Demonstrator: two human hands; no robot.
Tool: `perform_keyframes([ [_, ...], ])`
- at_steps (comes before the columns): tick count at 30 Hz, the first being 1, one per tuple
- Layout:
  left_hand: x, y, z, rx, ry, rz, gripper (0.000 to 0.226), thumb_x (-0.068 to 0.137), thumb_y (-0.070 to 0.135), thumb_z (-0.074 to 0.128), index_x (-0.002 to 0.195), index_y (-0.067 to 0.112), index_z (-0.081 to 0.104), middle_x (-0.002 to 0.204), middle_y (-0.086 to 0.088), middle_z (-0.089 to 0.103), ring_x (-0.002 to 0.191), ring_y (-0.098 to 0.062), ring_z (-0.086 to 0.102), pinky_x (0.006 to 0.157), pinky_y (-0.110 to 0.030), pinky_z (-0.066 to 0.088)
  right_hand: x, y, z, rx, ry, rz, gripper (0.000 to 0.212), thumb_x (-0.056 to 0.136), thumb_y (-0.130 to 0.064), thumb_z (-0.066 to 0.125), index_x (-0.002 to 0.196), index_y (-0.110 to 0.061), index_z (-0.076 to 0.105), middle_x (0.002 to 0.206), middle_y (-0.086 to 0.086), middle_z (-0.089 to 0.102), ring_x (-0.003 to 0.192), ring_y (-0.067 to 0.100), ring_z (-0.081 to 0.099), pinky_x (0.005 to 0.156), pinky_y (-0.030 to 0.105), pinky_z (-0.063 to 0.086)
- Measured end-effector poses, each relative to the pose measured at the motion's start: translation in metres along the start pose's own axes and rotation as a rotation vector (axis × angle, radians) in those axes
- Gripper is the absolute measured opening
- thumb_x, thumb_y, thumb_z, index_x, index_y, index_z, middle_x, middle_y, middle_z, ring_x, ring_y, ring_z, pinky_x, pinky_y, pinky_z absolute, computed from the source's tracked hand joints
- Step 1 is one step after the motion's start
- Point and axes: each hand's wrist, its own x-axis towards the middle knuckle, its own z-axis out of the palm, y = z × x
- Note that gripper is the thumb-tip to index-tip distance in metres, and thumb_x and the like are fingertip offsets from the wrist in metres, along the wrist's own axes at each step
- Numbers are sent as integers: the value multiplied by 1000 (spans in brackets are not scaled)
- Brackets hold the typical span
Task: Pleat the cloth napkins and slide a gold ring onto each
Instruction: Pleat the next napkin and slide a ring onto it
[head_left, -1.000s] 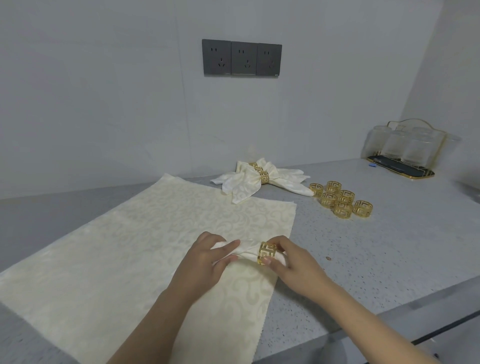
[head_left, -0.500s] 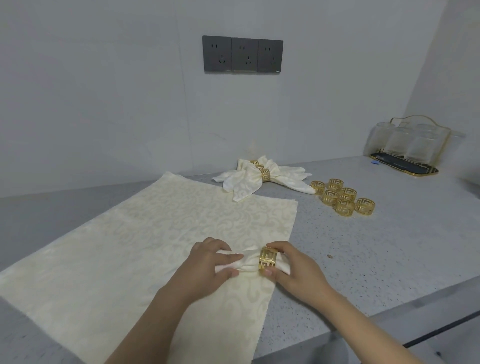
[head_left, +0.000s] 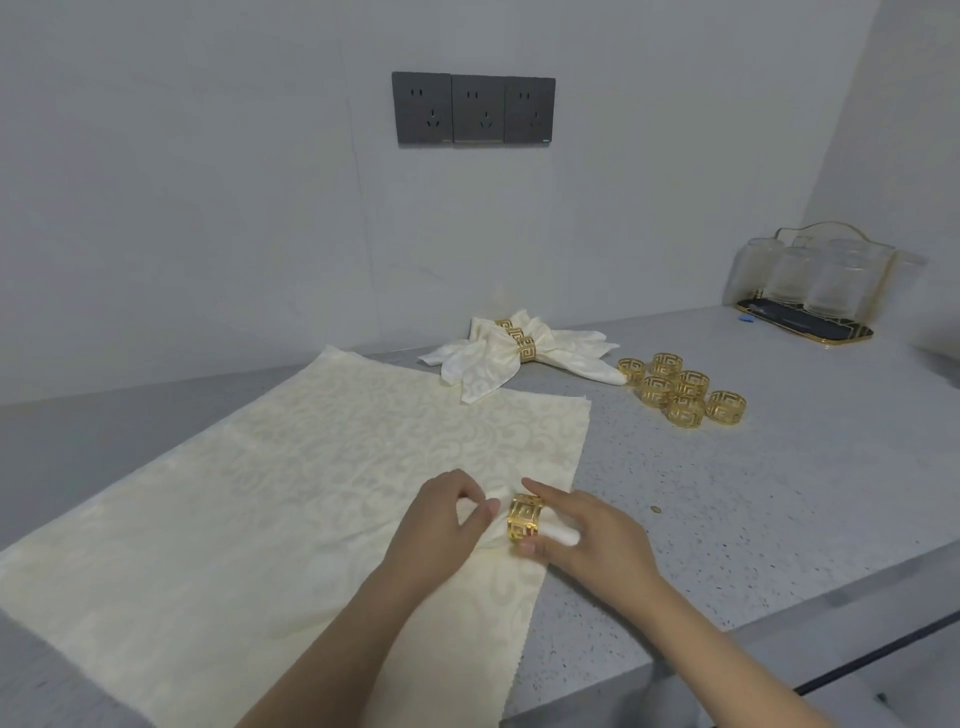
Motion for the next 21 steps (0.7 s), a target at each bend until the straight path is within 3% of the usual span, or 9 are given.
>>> perform_keyframes([
  [3, 2, 2, 2, -6, -61, -94, 31, 94, 43, 49, 123, 31, 48, 112, 13, 52, 111, -8, 47, 89, -20, 36, -1, -3, -1, 6, -6, 20, 60, 65, -71, 65, 116, -72, 34, 100, -25, 57, 90, -6, 51, 70, 8, 35],
  [5, 5, 3, 2, 24, -128, -115, 43, 96, 45, 45, 137, 35, 42, 125, 12, 49, 123, -9, 39, 101, -26, 31, 0, -4, -1, 39, 4, 45, 60, 64, -67, 69, 116, -70, 39, 106, -27, 59, 96, -6, 51, 76, 9, 37],
  [8, 9, -1, 1, 24, -209, -102, 37, 97, 42, 45, 133, 38, 49, 129, 12, 54, 124, -9, 38, 103, -26, 29, 0, -2, -1, 80, 24, 105, 64, 62, -63, 74, 121, -62, 46, 112, -26, 62, 102, -3, 55, 81, 14, 41],
  [10, 10, -3, 0, -3, -241, -101, 33, 97, 39, 46, 129, 39, 53, 127, 13, 55, 122, -8, 39, 103, -27, 29, 0, -2, -1, 62, 22, 155, 69, 60, -62, 76, 123, -53, 49, 109, -22, 62, 97, 1, 57, 75, 17, 41],
  [14, 14, -4, 1, -31, -272, -120, 28, 97, 38, 48, 122, 42, 58, 124, 15, 57, 122, -7, 41, 107, -32, 30, -1, -5, -1, 25, 37, 240, 56, 56, -63, 78, 99, -41, 51, 87, -20, 61, 75, 0, 55, 58, 16, 36],
  [18, 14, -6, 0, -108, -290, -119, 21, 91, 43, 52, 105, 52, 64, 115, 18, 62, 116, -7, 48, 106, -38, 36, 0, -3, -3, 96, 29, 221, 49, 54, -57, 83, 92, -49, 54, 80, -25, 59, 74, -4, 54, 60, 14, 37],
  [21, 13, -2, -5, -221, -317, -135, 20, 91, 33, 57, 96, 49, 67, 108, 18, 67, 109, -1, 56, 99, -29, 40, 1, -2, -5, 141, -29, 176, 52, 55, -53, 84, 99, -59, 56, 86, -26, 64, 82, -3, 58, 67, 12, 41],
])
